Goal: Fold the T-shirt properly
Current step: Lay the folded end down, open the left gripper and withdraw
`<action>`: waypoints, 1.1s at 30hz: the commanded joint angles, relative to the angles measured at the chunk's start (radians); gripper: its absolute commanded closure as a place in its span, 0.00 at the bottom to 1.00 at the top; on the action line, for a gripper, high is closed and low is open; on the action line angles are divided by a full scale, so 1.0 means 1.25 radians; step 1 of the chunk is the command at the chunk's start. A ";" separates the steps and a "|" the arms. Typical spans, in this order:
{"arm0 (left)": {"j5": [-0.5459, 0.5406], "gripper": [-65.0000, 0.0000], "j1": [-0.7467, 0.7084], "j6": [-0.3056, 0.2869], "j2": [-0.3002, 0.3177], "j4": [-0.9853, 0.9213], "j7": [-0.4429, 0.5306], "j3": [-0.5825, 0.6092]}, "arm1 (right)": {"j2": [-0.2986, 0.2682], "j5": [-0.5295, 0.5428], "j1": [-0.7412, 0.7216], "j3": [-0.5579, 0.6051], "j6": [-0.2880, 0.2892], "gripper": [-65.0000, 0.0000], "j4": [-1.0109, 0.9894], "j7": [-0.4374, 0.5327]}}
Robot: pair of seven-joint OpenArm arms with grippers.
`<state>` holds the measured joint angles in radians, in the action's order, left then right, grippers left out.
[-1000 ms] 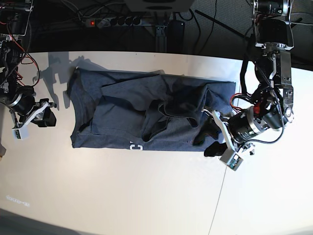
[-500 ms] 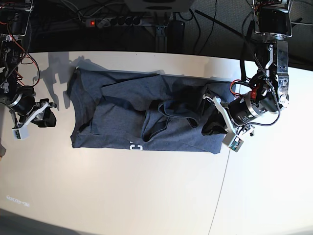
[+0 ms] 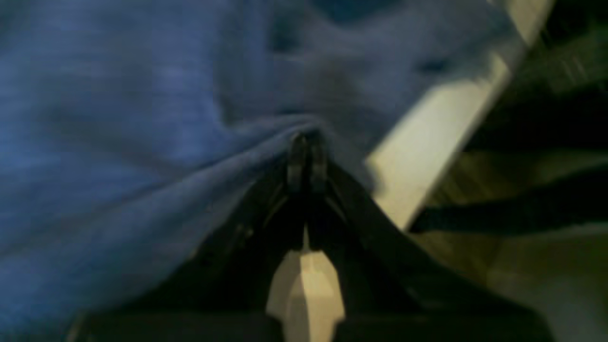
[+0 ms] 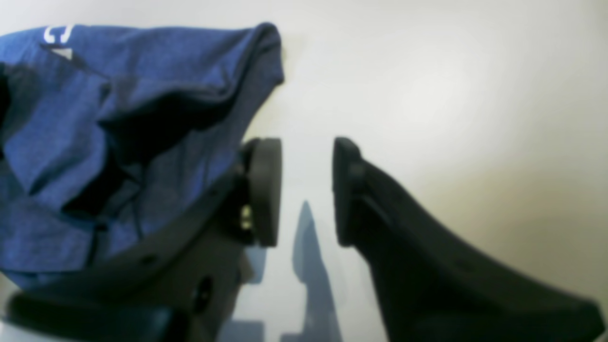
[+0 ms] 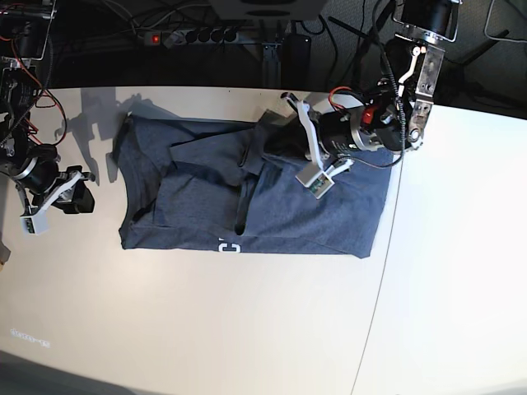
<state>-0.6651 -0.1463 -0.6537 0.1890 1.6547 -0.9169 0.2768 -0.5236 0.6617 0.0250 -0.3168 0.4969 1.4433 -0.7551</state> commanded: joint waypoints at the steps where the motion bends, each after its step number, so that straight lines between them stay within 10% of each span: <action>1: -0.012 1.00 0.013 -0.020 0.001 0.013 0.018 0.001 | -0.017 0.009 -0.010 -0.008 0.061 0.70 0.010 0.017; 30: 0.057 1.00 0.106 -0.023 -0.047 -0.040 0.102 -0.101 | -0.008 0.010 -0.011 -0.008 0.060 0.70 -0.030 0.018; 33: 0.059 1.00 0.108 -0.022 -0.034 -0.040 0.088 -0.109 | -0.006 0.039 -0.016 -0.008 0.060 0.50 -0.089 0.017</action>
<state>-0.5766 -0.0296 -0.6559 0.1440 1.5894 -0.8223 0.1436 -0.5125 0.6964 0.0212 -0.3168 0.4969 1.3178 -0.7521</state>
